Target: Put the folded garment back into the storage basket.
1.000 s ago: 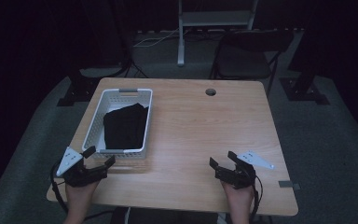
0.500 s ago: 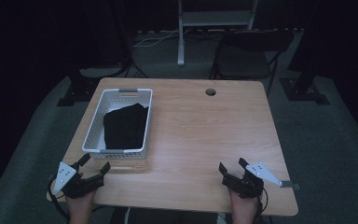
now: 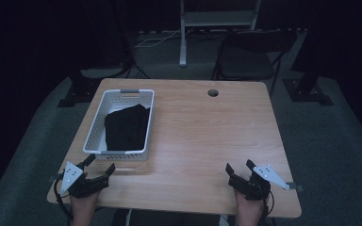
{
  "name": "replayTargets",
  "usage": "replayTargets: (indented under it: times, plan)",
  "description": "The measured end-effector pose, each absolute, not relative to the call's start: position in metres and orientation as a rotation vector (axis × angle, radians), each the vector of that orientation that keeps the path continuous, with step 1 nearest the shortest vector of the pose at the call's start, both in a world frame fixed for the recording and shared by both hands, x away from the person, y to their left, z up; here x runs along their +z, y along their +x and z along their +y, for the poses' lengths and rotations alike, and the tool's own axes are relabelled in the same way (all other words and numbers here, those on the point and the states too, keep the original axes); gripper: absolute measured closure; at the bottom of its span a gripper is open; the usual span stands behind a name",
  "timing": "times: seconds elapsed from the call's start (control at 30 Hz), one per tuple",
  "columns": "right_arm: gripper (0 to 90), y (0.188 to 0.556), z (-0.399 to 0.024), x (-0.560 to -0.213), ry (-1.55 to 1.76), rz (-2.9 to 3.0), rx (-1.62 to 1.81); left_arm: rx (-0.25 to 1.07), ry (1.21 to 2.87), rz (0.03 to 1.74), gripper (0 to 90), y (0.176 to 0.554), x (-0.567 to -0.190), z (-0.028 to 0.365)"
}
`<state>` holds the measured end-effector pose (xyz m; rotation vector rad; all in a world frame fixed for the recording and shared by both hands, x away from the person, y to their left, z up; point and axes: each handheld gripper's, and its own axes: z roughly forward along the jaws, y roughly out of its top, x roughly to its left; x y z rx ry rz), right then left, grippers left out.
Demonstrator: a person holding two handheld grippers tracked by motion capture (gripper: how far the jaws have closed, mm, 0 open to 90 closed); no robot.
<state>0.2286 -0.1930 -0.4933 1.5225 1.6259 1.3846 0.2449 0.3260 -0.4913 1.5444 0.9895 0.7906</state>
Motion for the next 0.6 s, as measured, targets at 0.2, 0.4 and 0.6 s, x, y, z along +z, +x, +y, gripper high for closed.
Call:
replayTargets:
  times: [0.2, 0.4, 0.6]
  plan:
    - [16.6, 0.2293, -0.1934, -0.4934, 1.533, 1.626, 1.381, 0.8, 1.543, 0.969, 11.9, 0.2465, -0.4916, 0.3256]
    - [16.6, 0.2303, -0.1948, -0.4938, 1.562, 1.612, 1.381, 0.837, 1.521, 1.009, 11.9, 0.2458, -0.4917, 0.3262]
    - [16.5, 0.229, -0.1914, -0.4928, 1.544, 1.578, 1.325, 0.835, 1.517, 1.025, 11.9, 0.2458, -0.4916, 0.3269]
